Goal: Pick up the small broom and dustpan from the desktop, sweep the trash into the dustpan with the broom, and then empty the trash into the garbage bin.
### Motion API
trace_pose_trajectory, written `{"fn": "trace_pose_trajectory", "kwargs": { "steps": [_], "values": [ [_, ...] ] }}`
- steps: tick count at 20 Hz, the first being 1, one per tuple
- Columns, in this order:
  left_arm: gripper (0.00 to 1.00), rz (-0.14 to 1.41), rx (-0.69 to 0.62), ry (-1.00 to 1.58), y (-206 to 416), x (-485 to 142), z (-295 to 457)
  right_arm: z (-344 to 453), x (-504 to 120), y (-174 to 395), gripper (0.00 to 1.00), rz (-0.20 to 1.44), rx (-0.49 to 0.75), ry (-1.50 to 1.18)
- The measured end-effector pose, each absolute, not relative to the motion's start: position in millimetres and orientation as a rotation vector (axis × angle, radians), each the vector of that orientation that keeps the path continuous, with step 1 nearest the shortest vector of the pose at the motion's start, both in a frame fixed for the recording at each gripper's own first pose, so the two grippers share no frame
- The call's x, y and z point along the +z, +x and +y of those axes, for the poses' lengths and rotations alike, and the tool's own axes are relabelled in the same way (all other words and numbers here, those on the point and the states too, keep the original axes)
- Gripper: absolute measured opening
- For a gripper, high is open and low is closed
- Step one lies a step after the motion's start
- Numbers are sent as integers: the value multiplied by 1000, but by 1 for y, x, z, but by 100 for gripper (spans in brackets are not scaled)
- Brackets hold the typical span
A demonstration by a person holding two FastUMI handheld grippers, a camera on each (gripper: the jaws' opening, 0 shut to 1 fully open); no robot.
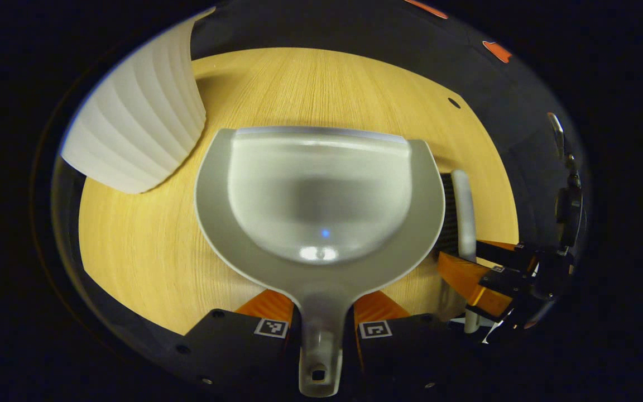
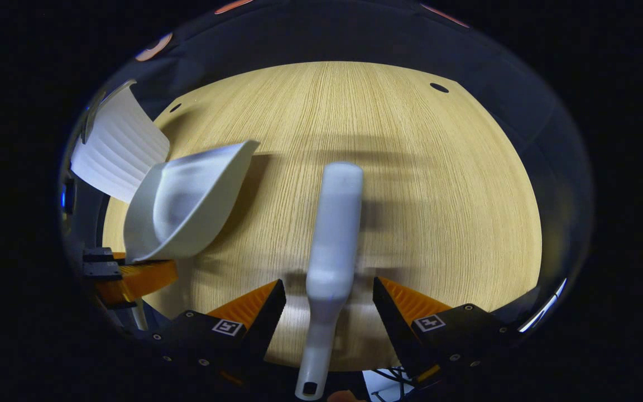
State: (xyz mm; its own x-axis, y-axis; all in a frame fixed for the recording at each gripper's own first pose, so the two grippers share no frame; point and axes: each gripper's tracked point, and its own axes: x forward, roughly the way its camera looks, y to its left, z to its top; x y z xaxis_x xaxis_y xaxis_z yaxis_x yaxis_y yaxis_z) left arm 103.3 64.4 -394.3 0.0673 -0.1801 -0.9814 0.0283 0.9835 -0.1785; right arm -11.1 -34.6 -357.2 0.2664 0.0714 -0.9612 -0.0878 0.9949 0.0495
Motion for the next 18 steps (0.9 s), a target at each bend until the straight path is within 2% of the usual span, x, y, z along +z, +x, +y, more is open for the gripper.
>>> {"fn": "trace_pose_trajectory", "kwargs": {
  "steps": [8,15,16,17,18],
  "values": [
    [33,1520,-124,-41,85,-419,57,-36,-362,-12,95,1306,101,-18],
    [39,1507,-128,-5,88,-413,63,-36,-358,-12,95,1299,90,2],
    [41,1501,-142,-1,89,-409,62,-37,-356,-11,95,1294,90,5],
    [57,1496,-151,5,90,-405,63,-37,-353,-11,95,1287,85,7],
    [61,1489,-160,12,92,-400,63,-37,-349,-9,95,1277,84,11]
  ]
}}
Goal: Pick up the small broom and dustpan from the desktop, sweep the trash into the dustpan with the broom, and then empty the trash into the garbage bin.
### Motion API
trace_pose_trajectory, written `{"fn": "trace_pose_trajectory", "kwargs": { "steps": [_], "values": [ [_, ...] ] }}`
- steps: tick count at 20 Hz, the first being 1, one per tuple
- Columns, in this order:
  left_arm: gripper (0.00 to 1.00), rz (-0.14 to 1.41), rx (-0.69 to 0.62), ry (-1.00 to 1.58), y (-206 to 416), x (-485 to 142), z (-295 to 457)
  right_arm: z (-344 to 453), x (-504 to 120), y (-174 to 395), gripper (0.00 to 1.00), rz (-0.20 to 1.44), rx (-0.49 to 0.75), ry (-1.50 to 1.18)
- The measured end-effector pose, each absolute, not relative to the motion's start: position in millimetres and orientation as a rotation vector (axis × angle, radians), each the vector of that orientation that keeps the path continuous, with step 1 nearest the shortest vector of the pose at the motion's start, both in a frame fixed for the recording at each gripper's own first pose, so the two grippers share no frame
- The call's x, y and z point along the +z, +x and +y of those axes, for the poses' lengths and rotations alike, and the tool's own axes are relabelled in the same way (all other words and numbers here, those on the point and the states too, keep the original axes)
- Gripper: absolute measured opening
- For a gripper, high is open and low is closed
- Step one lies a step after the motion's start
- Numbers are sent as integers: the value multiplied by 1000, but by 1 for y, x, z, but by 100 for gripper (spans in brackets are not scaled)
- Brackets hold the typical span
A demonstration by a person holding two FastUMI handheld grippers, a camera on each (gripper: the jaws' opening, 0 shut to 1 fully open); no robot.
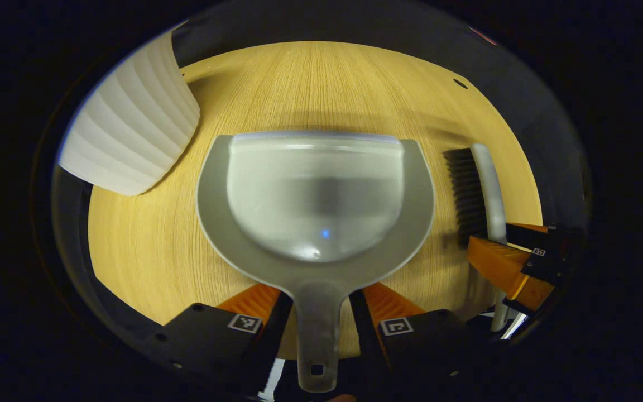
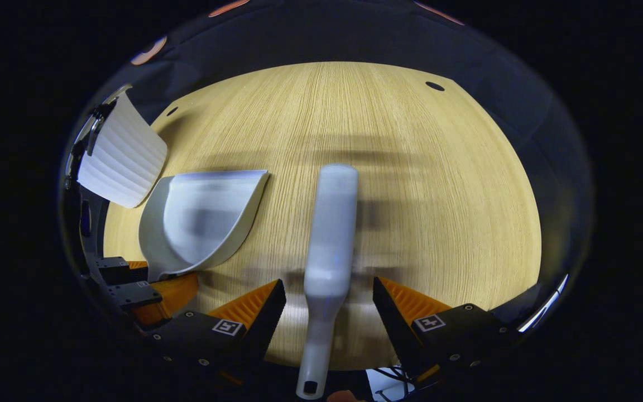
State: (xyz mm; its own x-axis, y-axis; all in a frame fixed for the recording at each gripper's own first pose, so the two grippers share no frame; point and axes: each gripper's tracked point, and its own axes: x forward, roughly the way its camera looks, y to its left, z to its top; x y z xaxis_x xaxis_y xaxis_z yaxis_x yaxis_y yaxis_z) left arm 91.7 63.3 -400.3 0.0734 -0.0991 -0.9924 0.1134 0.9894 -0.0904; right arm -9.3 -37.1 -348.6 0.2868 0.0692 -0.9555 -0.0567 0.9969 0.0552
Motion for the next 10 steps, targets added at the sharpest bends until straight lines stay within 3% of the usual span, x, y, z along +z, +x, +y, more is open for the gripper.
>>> {"fn": "trace_pose_trajectory", "kwargs": {
  "steps": [4,6,10],
  "values": [
    [74,1445,-169,-11,93,-378,60,-37,-327,-4,95,1229,78,20],
    [88,1410,-158,-29,100,-366,60,-40,-309,3,95,1178,72,20],
    [93,1194,-155,-17,130,-315,66,-42,-261,28,95,1019,60,13]
  ]
}}
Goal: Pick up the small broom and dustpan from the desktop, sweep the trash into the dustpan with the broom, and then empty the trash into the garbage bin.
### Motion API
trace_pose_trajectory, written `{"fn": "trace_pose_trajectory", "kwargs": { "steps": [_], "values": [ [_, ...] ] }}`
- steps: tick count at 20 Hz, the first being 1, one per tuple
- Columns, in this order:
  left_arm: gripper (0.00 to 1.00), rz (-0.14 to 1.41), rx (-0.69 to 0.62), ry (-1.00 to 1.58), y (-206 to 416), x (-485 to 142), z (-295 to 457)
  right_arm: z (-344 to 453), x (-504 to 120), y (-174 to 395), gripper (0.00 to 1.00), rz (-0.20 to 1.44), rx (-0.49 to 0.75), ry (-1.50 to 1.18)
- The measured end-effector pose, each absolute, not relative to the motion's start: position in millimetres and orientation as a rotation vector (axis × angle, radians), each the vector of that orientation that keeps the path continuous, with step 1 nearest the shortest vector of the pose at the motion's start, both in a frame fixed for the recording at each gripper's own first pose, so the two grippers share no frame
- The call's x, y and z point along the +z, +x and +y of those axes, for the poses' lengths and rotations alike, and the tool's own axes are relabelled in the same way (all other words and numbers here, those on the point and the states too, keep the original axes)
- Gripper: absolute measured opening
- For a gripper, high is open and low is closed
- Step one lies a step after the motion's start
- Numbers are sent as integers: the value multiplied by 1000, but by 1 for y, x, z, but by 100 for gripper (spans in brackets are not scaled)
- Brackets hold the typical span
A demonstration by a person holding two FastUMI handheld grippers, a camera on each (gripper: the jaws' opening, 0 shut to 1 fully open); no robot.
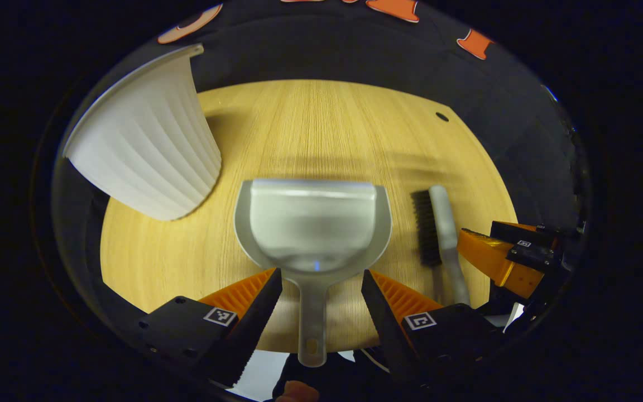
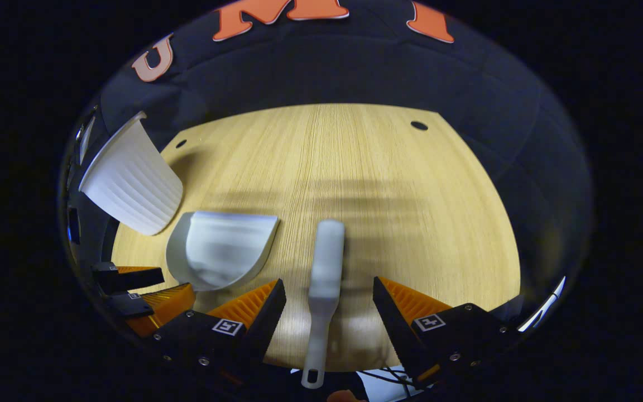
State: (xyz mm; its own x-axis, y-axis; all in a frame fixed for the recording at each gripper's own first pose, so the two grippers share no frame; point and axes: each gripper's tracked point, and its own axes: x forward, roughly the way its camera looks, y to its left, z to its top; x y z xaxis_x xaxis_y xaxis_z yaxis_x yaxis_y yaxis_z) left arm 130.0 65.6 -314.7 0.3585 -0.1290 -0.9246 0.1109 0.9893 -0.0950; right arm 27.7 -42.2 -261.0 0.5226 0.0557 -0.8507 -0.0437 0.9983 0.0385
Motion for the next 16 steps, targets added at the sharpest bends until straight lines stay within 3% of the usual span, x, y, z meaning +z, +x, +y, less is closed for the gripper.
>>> {"fn": "trace_pose_trajectory", "kwargs": {
  "steps": [8,10,13,16],
  "values": [
    [93,578,-84,-19,217,-159,104,-42,-132,80,95,605,50,63],
    [93,436,-44,-49,221,-150,143,-49,-98,91,94,494,42,61],
    [91,205,-37,-32,222,-127,134,-52,-49,97,94,319,17,71],
    [91,97,-57,-12,214,-118,137,-60,-20,99,94,177,-14,65]
  ]
}}
